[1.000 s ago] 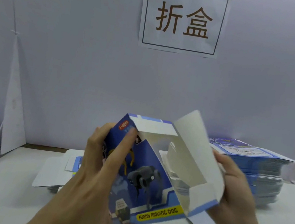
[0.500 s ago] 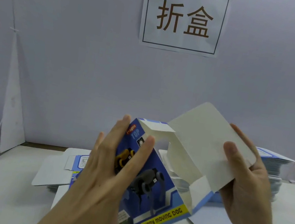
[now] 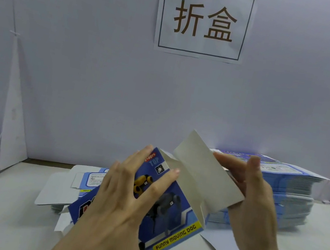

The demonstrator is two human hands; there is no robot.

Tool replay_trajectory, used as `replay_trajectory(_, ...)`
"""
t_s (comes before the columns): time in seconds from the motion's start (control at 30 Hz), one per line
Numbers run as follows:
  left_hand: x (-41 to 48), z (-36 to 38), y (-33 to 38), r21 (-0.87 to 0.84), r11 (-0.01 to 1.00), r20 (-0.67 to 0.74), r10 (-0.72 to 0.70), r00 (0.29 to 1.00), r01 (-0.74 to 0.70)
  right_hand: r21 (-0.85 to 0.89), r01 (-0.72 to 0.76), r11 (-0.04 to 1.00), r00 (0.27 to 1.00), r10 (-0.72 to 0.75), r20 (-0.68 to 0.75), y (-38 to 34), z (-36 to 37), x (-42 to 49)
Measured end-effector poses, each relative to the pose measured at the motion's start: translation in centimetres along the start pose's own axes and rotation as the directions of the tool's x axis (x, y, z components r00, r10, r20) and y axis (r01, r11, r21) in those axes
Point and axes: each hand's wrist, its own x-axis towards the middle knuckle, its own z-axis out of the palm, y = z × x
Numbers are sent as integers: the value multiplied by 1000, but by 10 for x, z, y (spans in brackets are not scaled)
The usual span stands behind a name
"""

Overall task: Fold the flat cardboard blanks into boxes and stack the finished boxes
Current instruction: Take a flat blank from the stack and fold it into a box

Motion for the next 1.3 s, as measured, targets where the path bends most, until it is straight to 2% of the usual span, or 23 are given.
replay_trajectory(0.1, 1, -1, -3, 18, 1000, 17, 13, 1000, -14, 27, -211, 977, 971, 207, 116, 3, 4, 1)
replay_trajectory(0.17, 1, -3, -7, 34, 999, 28, 23, 999, -24, 71, -397, 915, 897, 370, 243, 8, 3, 0)
replay_trajectory(0.23, 0, -6, -11, 58, 998, 38, 37, 999, -40, 45, -463, 885, 856, 434, 281, 10, 7, -2)
replay_trajectory(0.37, -1, -8, -12, 103, 993, 43, 49, 998, -54, -50, -444, 894, 886, 447, 126, 19, 8, 2)
replay_trajectory(0.47, 0, -5, -7, 94, 994, 25, 53, 998, -55, -76, -424, 902, 898, 430, 95, 19, 10, 2)
replay_trajectory(0.53, 0, -2, -5, 87, 994, 13, 69, 998, -69, -118, -355, 927, 928, 365, 76, 20, 16, -1)
replay_trajectory(0.6, 0, -1, -6, 97, 992, 14, 77, 997, -78, -172, -261, 950, 964, 265, -2, 23, 22, -3)
replay_trajectory(0.7, 0, -1, -8, 97, 992, 6, 82, 997, -82, -211, -189, 959, 982, 178, -68, 25, 25, -5)
replay_trajectory(0.77, 0, -1, -10, 77, 993, -7, 90, 996, -89, -180, -184, 966, 983, 184, -18, 23, 25, -5)
replay_trajectory(0.83, 1, -1, -12, 67, 994, -23, 87, 996, -86, -122, -181, 976, 976, 194, 104, 19, 27, -5)
replay_trajectory(0.9, 1, -1, -14, 58, 995, -32, 78, 996, -76, -137, -133, 982, 969, 158, 193, 17, 29, -6)
replay_trajectory(1.03, 0, -4, -13, -21, 999, -43, 40, 998, -40, -310, 53, 949, 989, -6, 149, 23, 33, -10)
replay_trajectory(1.2, 0, -3, -12, -17, 1000, -57, 18, 998, -19, -272, 34, 962, 964, 39, 261, 27, 37, -12)
replay_trajectory(1.3, 1, -3, -12, -5, 1000, -65, 17, 998, -18, -293, 46, 955, 962, 37, 271, 30, 44, -15)
